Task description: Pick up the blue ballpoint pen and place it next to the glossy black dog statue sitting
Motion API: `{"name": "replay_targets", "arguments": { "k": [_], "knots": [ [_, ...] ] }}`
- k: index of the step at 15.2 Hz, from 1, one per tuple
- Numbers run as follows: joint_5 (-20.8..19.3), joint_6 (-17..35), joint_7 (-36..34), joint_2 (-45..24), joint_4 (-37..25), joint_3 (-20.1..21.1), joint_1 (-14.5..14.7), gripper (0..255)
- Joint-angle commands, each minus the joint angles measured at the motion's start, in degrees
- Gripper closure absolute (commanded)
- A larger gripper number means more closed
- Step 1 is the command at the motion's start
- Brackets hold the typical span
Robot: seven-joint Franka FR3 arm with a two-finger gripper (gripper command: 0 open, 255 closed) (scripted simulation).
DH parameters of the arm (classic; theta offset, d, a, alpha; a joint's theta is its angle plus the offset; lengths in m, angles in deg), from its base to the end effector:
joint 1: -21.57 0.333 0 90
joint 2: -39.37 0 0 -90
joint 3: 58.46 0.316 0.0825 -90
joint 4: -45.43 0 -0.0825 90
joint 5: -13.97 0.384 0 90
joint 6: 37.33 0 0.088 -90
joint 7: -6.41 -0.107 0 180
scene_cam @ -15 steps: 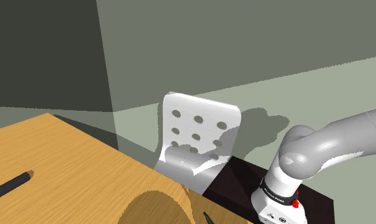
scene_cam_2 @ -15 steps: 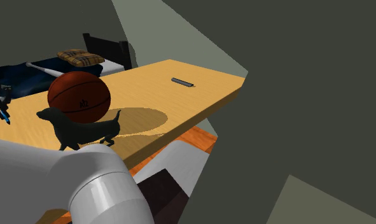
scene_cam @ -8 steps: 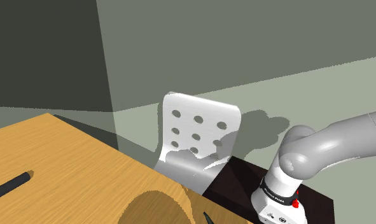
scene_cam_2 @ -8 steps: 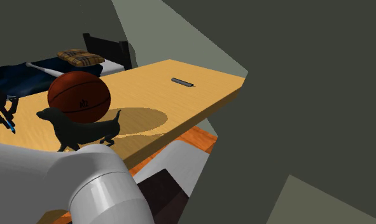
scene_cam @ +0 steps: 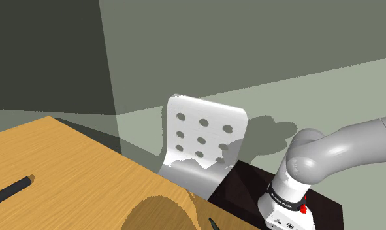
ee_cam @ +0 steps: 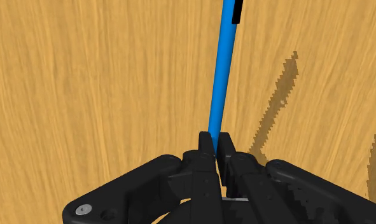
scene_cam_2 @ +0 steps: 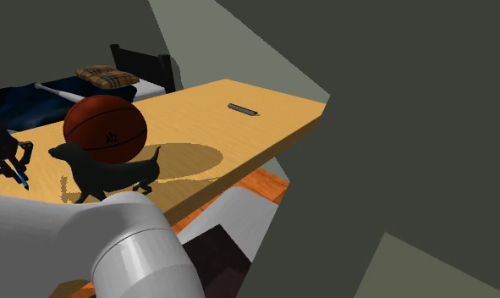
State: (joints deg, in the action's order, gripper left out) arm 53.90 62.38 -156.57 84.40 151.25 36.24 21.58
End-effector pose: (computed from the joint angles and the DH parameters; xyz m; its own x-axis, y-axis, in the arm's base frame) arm -0.2114 0.5496 0.3977 0.1731 -0.9785 0.1125 -0.9794 -0.1830 -0.0852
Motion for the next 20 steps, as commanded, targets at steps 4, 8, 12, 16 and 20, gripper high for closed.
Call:
{"name": "replay_targets", "arguments": {
  "k": [4, 8, 12, 16, 20],
  "knots": [
    [1.71, 2.68, 0.69, 1.22, 1.69, 2.25, -0.91, 255],
    [2.8, 4.26, 1.11, 1.99, 2.65, 3.65, -1.44, 255],
    [2.8, 4.26, 1.11, 1.99, 2.65, 3.66, -1.44, 255],
    [2.79, 4.25, 1.1, 1.99, 2.64, 3.65, -1.44, 0],
    [2.79, 4.25, 1.1, 1.99, 2.64, 3.65, -1.44, 0]
  ]
}}
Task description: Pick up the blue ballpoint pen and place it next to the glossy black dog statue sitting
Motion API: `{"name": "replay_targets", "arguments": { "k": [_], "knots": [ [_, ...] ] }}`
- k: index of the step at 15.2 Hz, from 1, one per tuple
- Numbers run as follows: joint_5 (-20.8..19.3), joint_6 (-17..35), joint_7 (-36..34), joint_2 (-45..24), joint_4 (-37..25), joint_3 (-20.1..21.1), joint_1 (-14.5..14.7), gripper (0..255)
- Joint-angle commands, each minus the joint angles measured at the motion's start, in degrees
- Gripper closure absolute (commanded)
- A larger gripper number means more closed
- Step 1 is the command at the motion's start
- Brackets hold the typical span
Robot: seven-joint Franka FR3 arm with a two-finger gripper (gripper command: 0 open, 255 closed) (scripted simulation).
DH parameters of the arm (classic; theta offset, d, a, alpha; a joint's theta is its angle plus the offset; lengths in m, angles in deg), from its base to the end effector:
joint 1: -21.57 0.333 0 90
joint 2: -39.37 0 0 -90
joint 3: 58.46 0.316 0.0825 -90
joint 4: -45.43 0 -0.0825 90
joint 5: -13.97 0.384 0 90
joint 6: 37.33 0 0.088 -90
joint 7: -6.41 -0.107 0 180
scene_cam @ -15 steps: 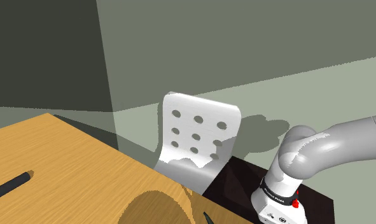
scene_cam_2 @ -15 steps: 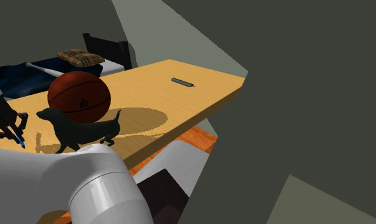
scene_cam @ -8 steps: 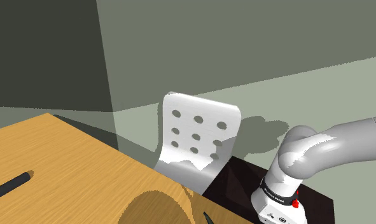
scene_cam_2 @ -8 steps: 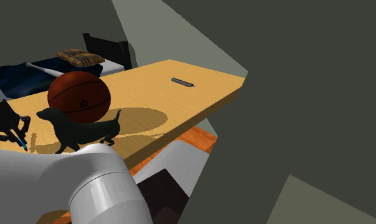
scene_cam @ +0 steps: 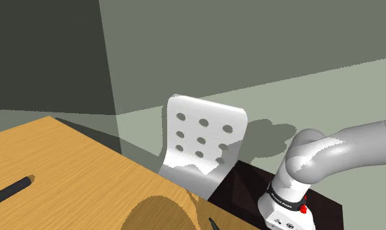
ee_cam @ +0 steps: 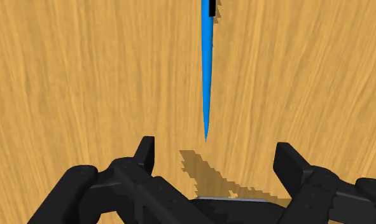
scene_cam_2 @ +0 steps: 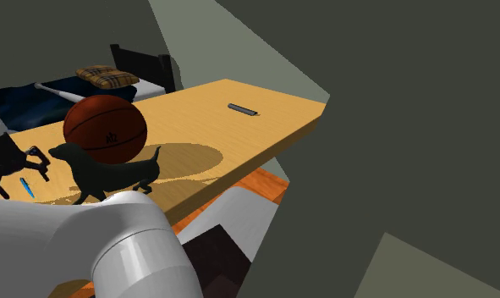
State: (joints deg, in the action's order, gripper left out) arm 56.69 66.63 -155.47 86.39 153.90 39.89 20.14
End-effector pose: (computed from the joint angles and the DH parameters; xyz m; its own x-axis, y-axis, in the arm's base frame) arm -0.2110 0.5505 0.3556 0.1729 -0.9785 0.1124 -0.9794 -0.1828 -0.0852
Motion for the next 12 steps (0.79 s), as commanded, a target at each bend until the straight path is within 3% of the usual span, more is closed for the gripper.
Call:
{"name": "replay_targets", "arguments": {
  "k": [1, 5, 12],
  "knots": [
    [0.0, 0.0, 0.0, 0.0, 0.0, 0.0, 0.0, 0],
    [-3.02, -5.47, -1.75, -1.96, -4.87, -3.11, 0.21, 0],
    [-3.02, -5.47, -1.75, -1.96, -4.87, -3.11, 0.21, 0]
  ]
}}
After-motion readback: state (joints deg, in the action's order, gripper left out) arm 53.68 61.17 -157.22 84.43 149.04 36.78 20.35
